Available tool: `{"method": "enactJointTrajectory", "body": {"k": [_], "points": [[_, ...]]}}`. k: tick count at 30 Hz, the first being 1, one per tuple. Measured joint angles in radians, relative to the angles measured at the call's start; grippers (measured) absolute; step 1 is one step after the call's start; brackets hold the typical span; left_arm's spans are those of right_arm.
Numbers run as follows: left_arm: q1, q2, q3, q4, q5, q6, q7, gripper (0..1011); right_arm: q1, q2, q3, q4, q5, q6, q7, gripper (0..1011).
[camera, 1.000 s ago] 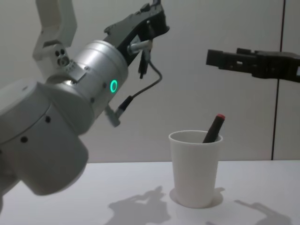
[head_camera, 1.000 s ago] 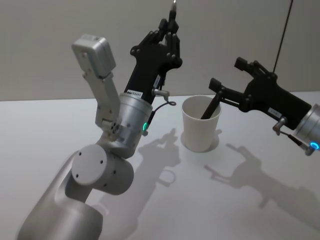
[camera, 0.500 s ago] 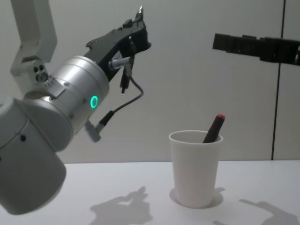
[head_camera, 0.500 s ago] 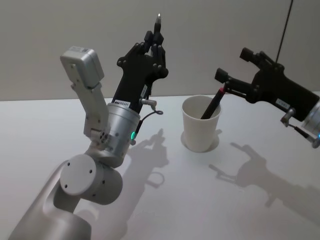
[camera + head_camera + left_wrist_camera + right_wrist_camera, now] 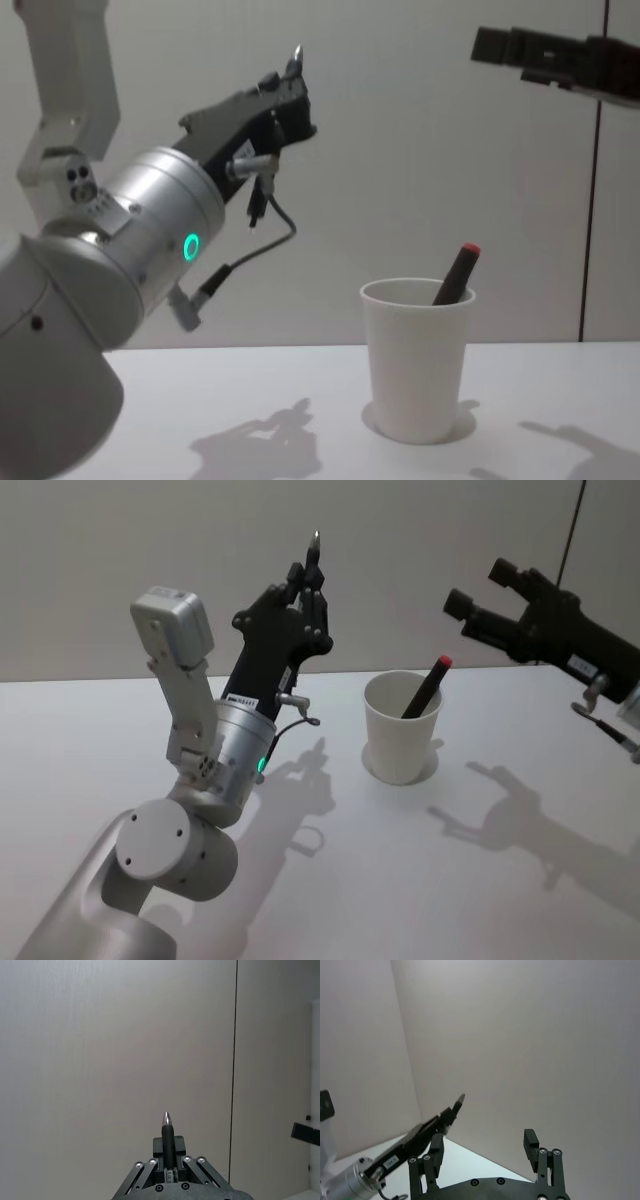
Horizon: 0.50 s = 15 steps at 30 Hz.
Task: Place the pen into the pen holder.
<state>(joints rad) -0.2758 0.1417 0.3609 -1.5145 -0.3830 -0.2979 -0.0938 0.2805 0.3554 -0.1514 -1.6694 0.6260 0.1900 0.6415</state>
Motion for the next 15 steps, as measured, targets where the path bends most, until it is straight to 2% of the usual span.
{"method": "enactJointTrajectory", "body": {"k": [8,9,15], "points": [[0.008,-0.002,0.007,0.018,0.029,0.021,-0.009,130,0.022,-0.004,0.011,0.019,0.117,0.061,-0.021,1002],[0.009,-0.004,0.009,0.02,0.033,0.023,-0.011,130,0.027,-0.005,0.013,0.023,0.142,0.077,-0.031,1002],[0.012,-0.007,0.014,0.025,0.049,0.024,-0.018,130,0.047,-0.013,0.016,0.037,0.223,0.136,-0.08,1002]]}}
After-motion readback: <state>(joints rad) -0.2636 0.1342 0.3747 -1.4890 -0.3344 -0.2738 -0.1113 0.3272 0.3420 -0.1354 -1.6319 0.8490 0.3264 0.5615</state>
